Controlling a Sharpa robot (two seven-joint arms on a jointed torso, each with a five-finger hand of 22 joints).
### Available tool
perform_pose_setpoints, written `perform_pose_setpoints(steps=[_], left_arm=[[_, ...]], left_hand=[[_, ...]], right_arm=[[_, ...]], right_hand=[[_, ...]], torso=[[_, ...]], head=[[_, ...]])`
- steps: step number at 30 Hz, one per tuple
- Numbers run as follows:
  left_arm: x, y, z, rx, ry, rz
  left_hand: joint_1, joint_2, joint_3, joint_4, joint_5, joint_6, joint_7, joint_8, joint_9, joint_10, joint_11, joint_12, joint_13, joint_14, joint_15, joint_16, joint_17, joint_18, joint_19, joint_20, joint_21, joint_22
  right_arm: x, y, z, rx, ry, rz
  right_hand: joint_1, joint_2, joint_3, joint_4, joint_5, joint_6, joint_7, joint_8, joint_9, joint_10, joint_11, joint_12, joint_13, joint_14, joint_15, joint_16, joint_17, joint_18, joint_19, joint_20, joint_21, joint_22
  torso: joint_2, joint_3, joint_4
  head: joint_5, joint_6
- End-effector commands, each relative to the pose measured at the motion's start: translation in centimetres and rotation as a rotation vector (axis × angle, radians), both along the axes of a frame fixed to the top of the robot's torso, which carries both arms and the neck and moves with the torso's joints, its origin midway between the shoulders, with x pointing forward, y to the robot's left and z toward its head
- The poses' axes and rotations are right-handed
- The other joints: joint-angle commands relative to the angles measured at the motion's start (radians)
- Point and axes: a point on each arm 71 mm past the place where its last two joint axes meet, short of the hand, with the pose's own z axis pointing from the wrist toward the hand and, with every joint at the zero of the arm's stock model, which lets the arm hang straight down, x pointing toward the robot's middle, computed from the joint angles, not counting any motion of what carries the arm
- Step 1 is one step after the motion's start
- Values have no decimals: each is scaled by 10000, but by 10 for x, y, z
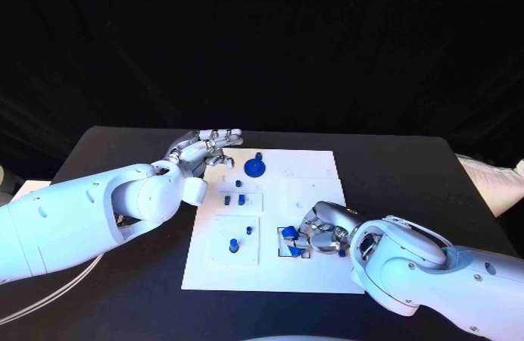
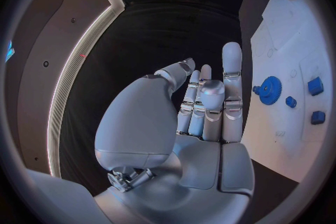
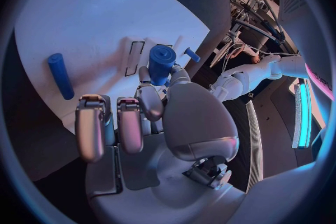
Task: Assemble the parts on the task board
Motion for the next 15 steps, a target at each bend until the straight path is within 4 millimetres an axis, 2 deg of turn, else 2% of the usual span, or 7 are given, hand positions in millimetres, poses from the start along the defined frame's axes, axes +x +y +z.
perform_pose_setpoints(steps=[1,5,6,8,12,13,15], left_arm=[[-1,-3,1,-103,-94,-220],[-1,-3,2,-101,-93,-218],[-1,-3,2,-101,-93,-218],[-1,-3,2,-101,-91,-221],[-1,-3,2,-98,-89,-217],[-1,-3,2,-97,-88,-215],[-1,-3,2,-97,-88,-214]], left_hand=[[-56,33,-58,-28,-46,-53,1,68,-3,-57,-5,26,-12,-90,-13,-10,-9,172,-56,43,-45,-14],[-56,33,-58,-28,-46,-53,1,68,-3,-57,-5,26,-12,-90,-13,-10,-9,172,-56,43,-45,-14],[-56,33,-58,-28,-46,-53,1,68,-3,-57,-5,26,-12,-90,-13,-10,-9,172,-56,43,-45,-14],[-56,33,-58,-28,-46,-53,1,68,-3,-57,-5,26,-12,-90,-13,-10,-9,172,-56,43,-45,-14],[-56,33,-58,-28,-46,-53,1,68,-3,-57,-5,26,-12,-90,-13,-10,-9,172,-56,43,-45,-14],[-56,33,-58,-28,-46,-53,1,68,-3,-57,-5,26,-12,-90,-13,-10,-9,172,-56,43,-45,-14],[-56,33,-58,-28,-46,-53,1,68,-3,-57,-5,26,-12,-90,-13,-10,-9,172,-56,43,-45,-14]], right_arm=[[1,2,-2,-324,-1,212],[2,4,-2,-388,-54,256],[2,4,-2,-413,-87,259],[3,3,-2,-484,-218,234],[5,1,-2,-658,-475,214],[6,0,-2,-708,-546,215],[6,-1,-2,-791,-674,226]], right_hand=[[-245,-60,-102,2,-234,223,-202,85,111,532,-371,1163,1987,888,-111,47,1742,-161,415,-94,32,1036],[-475,-23,-282,1,-897,240,-226,118,215,554,-392,1170,2027,887,-130,47,1742,-163,418,-115,34,1046],[-611,-10,-377,-3,-1294,247,-233,131,253,554,-396,1154,2029,885,-136,40,1731,-163,417,-121,31,1042],[-991,13,-652,-5,-2420,269,-257,165,349,545,-402,1085,2015,880,-151,28,1710,-160,413,-136,21,1033],[-1471,-101,-991,18,-3694,264,-261,193,467,516,-411,952,1973,873,-155,10,1678,-154,400,-142,-2,1004],[-1573,-161,-1042,23,-3906,254,-259,195,497,507,-410,916,1962,870,-154,2,1665,-152,396,-141,-9,996],[-1714,-322,-1080,31,-4067,242,-252,199,535,492,-415,852,1937,867,-150,-8,1647,-147,387,-140,-24,976]], torso=[[2,7,-10],[0,8,-8],[-1,7,-6],[-9,4,-9],[-8,5,-11],[-7,6,-13],[-6,8,-12]], head=[[24,-5],[31,-12],[33,-13],[32,-14],[31,-12],[33,-7],[34,-1]])
